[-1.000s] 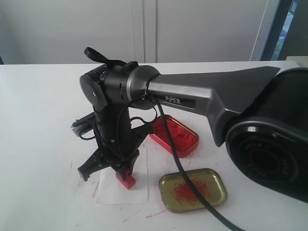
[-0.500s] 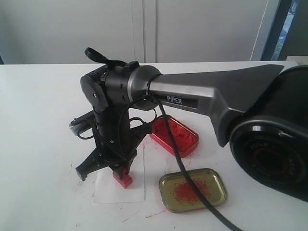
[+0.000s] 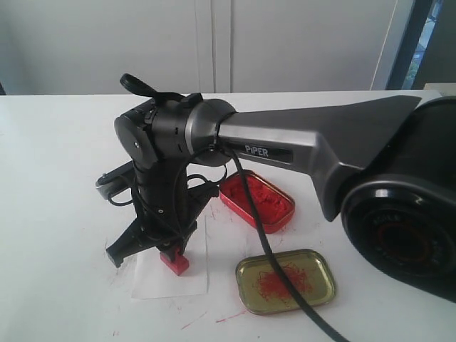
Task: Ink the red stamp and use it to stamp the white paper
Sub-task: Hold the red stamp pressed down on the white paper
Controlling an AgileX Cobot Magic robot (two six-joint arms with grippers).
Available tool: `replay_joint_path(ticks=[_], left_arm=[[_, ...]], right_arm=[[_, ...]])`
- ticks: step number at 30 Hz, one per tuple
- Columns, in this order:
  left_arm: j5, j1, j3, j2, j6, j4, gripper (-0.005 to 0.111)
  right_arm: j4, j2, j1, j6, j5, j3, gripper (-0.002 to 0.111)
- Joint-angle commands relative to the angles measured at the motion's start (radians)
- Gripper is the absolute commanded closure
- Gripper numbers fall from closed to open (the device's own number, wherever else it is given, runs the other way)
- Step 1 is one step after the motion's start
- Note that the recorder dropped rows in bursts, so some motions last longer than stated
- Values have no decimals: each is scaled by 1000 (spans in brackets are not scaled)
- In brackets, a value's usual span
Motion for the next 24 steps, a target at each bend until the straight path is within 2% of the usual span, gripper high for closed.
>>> replay_joint_path(ticks=[1, 8, 15, 24], left_arm=[[-3, -6, 4, -4, 0, -7, 107], [-3, -6, 4, -4, 0, -7, 107], [-3, -6, 4, -4, 0, -7, 107], [-3, -6, 4, -4, 0, -7, 107]], right_arm=[[-10, 12, 2, -5, 12, 14, 108], [-22, 37, 2, -5, 100, 14, 108], [-91, -17, 2, 44, 100, 14, 108], [-91, -46, 2, 44, 100, 14, 108]])
